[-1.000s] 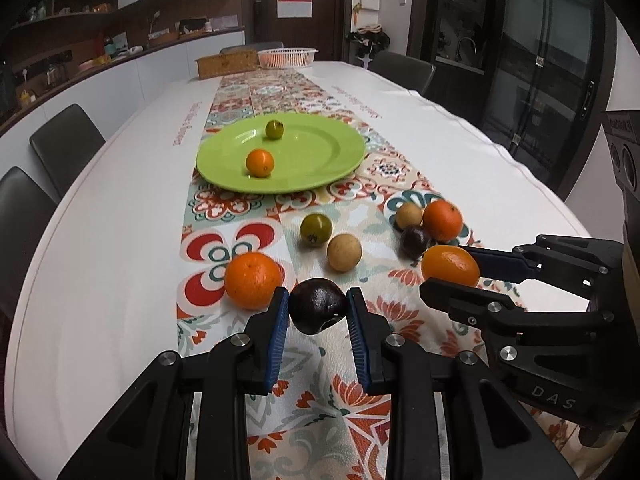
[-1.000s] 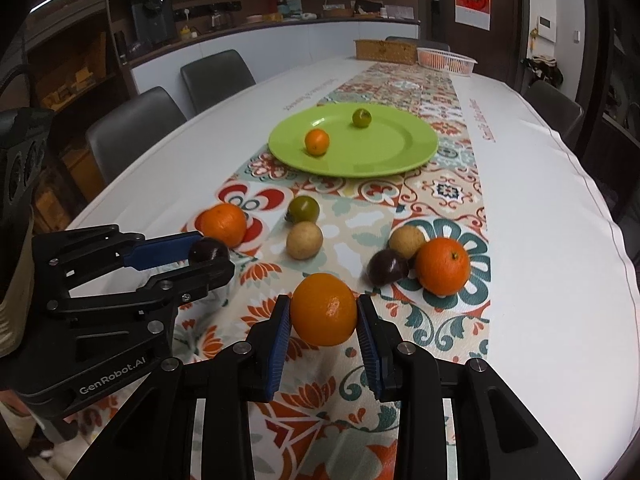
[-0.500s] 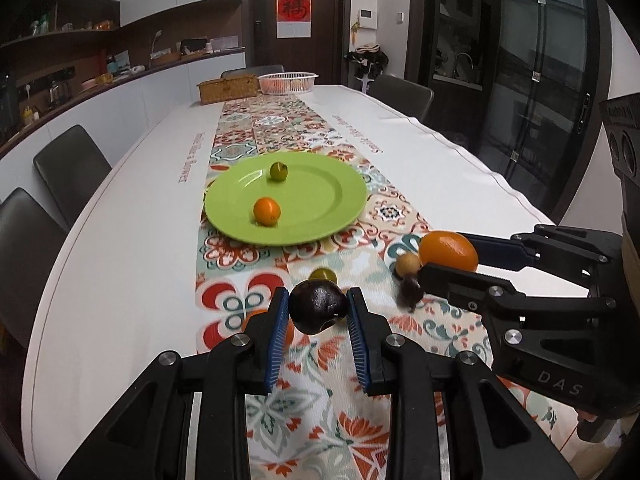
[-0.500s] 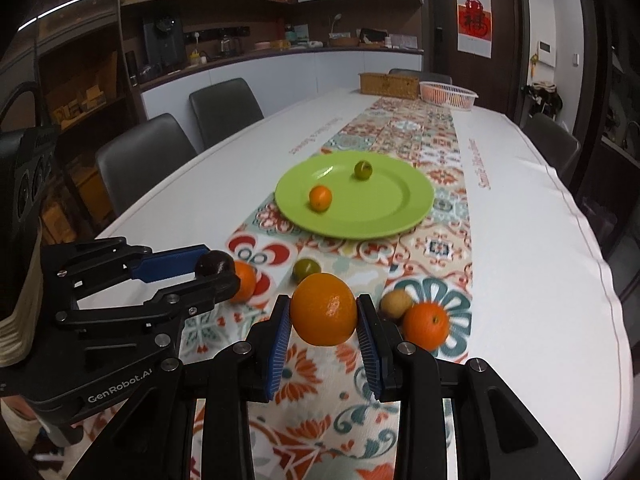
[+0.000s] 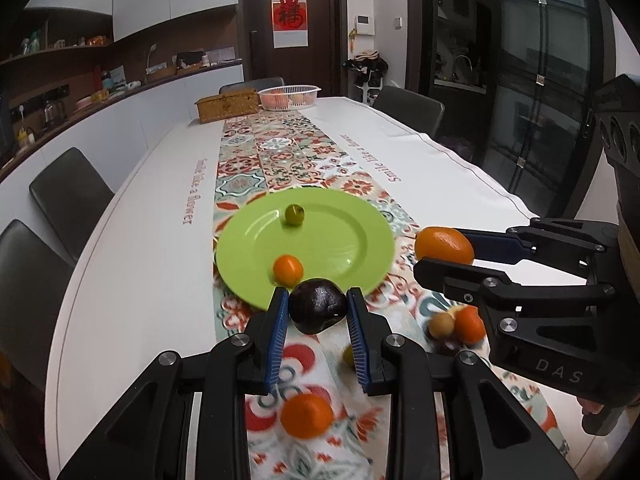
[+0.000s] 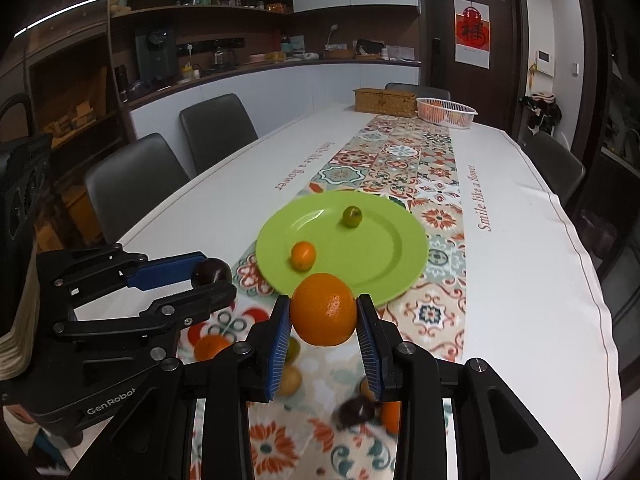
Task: Organize fruits
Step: 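Carry the purple fruit and orange with both grippers over the green plate, then open both grippers to release the fruits onto the plate, then lift both grippers away from the plate and pull back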
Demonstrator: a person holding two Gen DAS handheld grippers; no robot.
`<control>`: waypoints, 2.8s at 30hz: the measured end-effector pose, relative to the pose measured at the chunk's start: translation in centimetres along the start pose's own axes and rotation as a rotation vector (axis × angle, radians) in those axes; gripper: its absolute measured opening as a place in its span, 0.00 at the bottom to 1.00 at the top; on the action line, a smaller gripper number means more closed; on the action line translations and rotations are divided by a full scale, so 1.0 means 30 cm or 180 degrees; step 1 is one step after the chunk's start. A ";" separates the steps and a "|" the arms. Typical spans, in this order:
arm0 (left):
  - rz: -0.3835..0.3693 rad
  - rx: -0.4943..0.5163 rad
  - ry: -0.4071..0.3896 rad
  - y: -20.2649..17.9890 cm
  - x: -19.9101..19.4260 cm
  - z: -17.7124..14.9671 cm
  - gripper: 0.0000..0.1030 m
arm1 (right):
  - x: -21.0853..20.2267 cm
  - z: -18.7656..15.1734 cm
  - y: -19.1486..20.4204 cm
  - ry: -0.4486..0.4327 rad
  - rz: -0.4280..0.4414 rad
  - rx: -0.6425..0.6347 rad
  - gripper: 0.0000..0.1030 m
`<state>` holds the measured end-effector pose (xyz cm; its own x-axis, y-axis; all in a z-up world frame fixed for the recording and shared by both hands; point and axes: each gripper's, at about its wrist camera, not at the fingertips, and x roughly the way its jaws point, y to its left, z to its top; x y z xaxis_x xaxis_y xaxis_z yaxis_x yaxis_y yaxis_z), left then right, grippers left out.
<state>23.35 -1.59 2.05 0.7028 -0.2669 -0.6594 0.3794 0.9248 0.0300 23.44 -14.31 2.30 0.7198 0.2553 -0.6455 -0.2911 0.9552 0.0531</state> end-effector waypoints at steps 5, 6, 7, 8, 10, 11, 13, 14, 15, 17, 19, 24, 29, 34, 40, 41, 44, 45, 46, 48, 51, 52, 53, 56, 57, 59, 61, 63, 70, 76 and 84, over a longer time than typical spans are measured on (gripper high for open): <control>-0.0009 0.0038 0.0030 0.042 0.060 0.053 0.29 | 0.064 0.057 -0.021 0.0075 0.0001 0.0021 0.33; -0.0010 0.0038 0.0046 0.049 0.071 0.063 0.29 | 0.077 0.068 -0.026 0.0087 -0.0002 0.0021 0.33; -0.0028 0.0042 0.0064 0.058 0.086 0.075 0.29 | 0.093 0.081 -0.032 0.0109 -0.0008 0.0019 0.33; -0.0042 0.0051 0.0078 0.065 0.101 0.087 0.29 | 0.110 0.096 -0.038 0.0133 -0.0024 0.0027 0.33; -0.0042 0.0072 0.0112 0.076 0.126 0.105 0.29 | 0.139 0.121 -0.052 0.0168 -0.0033 0.0035 0.33; -0.0070 0.0086 0.0134 0.083 0.143 0.117 0.29 | 0.156 0.136 -0.061 0.0189 -0.0029 0.0050 0.33; -0.0085 0.0078 0.0178 0.095 0.172 0.136 0.29 | 0.193 0.159 -0.077 0.0248 -0.0023 0.0076 0.33; -0.0108 0.0067 0.0207 0.103 0.191 0.145 0.29 | 0.209 0.169 -0.085 0.0269 -0.0022 0.0094 0.33; -0.0125 0.0054 0.0233 0.110 0.207 0.150 0.29 | 0.224 0.178 -0.091 0.0292 -0.0015 0.0107 0.33; -0.0149 0.0018 0.0299 0.126 0.247 0.164 0.29 | 0.261 0.190 -0.107 0.0361 -0.0010 0.0145 0.33; -0.0162 -0.0001 0.0351 0.136 0.280 0.170 0.29 | 0.302 0.198 -0.125 0.0442 0.0012 0.0190 0.33; -0.0161 -0.0009 0.0526 0.155 0.371 0.181 0.29 | 0.388 0.204 -0.154 0.0607 0.0041 0.0263 0.33; -0.0140 -0.0021 0.0656 0.174 0.446 0.188 0.29 | 0.467 0.203 -0.179 0.0766 0.0037 0.0316 0.33; -0.0179 -0.0001 0.0777 0.184 0.491 0.189 0.29 | 0.512 0.208 -0.193 0.0862 0.0033 0.0334 0.33; -0.0164 0.0015 0.0801 0.191 0.501 0.193 0.33 | 0.536 0.206 -0.199 0.0907 0.0054 0.0377 0.33; -0.0139 0.0029 0.0792 0.190 0.499 0.194 0.35 | 0.536 0.205 -0.198 0.0906 0.0055 0.0372 0.33; -0.0088 0.0061 0.0732 0.191 0.481 0.200 0.41 | 0.529 0.203 -0.197 0.0886 -0.0018 0.0362 0.33; -0.0065 0.0054 0.0721 0.194 0.473 0.201 0.41 | 0.523 0.202 -0.199 0.0867 -0.0025 0.0375 0.33; -0.0060 0.0045 0.0707 0.195 0.465 0.201 0.41 | 0.519 0.201 -0.201 0.0853 -0.0021 0.0386 0.34; -0.0050 0.0027 0.0665 0.196 0.440 0.201 0.41 | 0.501 0.199 -0.205 0.0814 -0.0009 0.0428 0.34; 0.0050 0.0022 0.0612 0.190 0.402 0.200 0.41 | 0.472 0.201 -0.202 0.0767 -0.0001 0.0416 0.35; 0.0092 0.0021 0.0611 0.188 0.387 0.199 0.41 | 0.457 0.202 -0.199 0.0736 -0.0017 0.0399 0.35; 0.0114 0.0016 0.0594 0.185 0.375 0.197 0.41 | 0.438 0.203 -0.194 0.0700 -0.0043 0.0369 0.35; 0.0154 -0.0002 0.0520 0.175 0.322 0.191 0.41 | 0.380 0.205 -0.180 0.0611 -0.0064 0.0320 0.35; 0.0171 -0.0014 0.0496 0.171 0.305 0.190 0.41 | 0.366 0.205 -0.177 0.0594 -0.0054 0.0312 0.35; 0.0174 -0.0051 0.0428 0.164 0.262 0.188 0.41 | 0.321 0.203 -0.163 0.0528 -0.0052 0.0280 0.38; 0.0181 -0.0074 0.0365 0.154 0.219 0.185 0.42 | 0.275 0.199 -0.147 0.0458 -0.0074 0.0229 0.41; 0.0201 -0.0083 0.0304 0.139 0.176 0.179 0.43 | 0.239 0.193 -0.135 0.0406 -0.0068 0.0201 0.41; 0.0226 -0.0125 0.0134 0.081 0.035 0.142 0.50 | 0.091 0.153 -0.094 0.0195 -0.0035 0.0158 0.52; 0.0222 -0.0190 -0.0022 0.043 -0.078 0.104 0.56 | -0.017 0.112 -0.067 0.0049 -0.0102 0.0088 0.59; 0.0234 -0.0191 -0.0184 -0.026 -0.201 0.044 0.66 | -0.148 0.045 -0.036 -0.0141 -0.0174 0.0014 0.67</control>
<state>19.61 -1.06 7.00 0.7616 -0.2113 -0.6127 0.2899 0.9566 0.0305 21.40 -16.26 6.13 0.7618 0.2089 -0.6133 -0.2478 0.9686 0.0221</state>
